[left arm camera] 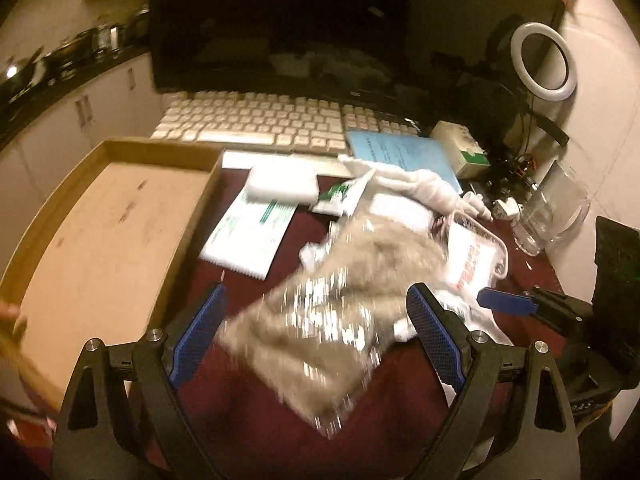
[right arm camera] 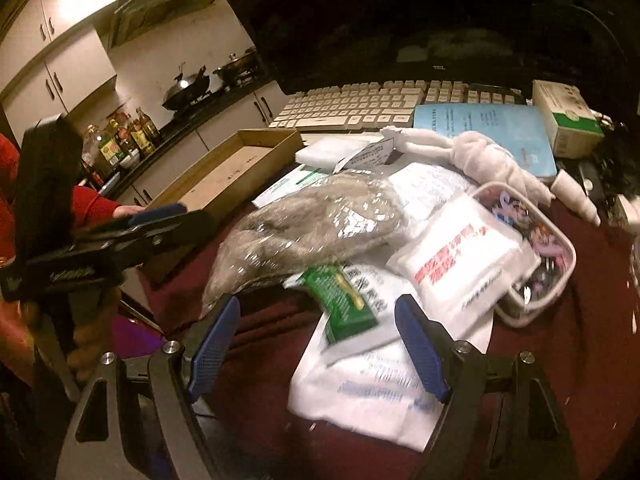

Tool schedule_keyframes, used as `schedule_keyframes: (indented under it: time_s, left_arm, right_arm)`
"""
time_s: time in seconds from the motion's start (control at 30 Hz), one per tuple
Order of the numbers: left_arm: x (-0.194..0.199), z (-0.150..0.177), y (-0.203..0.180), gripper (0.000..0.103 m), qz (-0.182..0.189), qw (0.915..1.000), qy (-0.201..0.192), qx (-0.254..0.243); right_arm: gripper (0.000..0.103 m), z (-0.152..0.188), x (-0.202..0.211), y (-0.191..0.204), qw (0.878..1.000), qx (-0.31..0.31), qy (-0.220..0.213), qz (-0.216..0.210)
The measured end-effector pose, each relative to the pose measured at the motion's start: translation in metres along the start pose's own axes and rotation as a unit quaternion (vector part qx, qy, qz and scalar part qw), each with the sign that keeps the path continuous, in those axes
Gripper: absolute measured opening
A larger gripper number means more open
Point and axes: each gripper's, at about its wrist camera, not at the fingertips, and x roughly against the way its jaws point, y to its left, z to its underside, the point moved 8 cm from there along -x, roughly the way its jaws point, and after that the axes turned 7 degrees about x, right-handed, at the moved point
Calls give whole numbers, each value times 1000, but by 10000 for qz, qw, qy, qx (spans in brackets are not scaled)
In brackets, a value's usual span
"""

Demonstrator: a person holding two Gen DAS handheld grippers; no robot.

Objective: Organize soft objects
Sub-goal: 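Grasp the clear bag of grey towel with the left gripper while the right gripper grasps the green sachet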

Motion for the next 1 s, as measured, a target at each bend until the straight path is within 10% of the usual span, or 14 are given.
schedule_keyframes:
  time_s: [0.4, 0.67, 0.87, 1.0]
  left_arm:
    - [-64, 22, -15, 92, 1058, 9818, 1559, -220]
    - [-52, 30, -37, 90, 655, 9886, 1175, -673]
    - [-49, 34, -31, 36, 463, 9916, 1059, -588]
    - [-35, 38, -19, 25, 755, 9919, 1017, 15]
  right_arm:
    - [78, 15, -22, -5, 9982, 301, 501, 98]
    - [52, 17, -18, -9, 9978, 210, 550, 315]
    - [47, 19, -17, -3, 9958, 419, 633, 513]
    - [46, 22, -9, -5, 9975, 254, 503, 426]
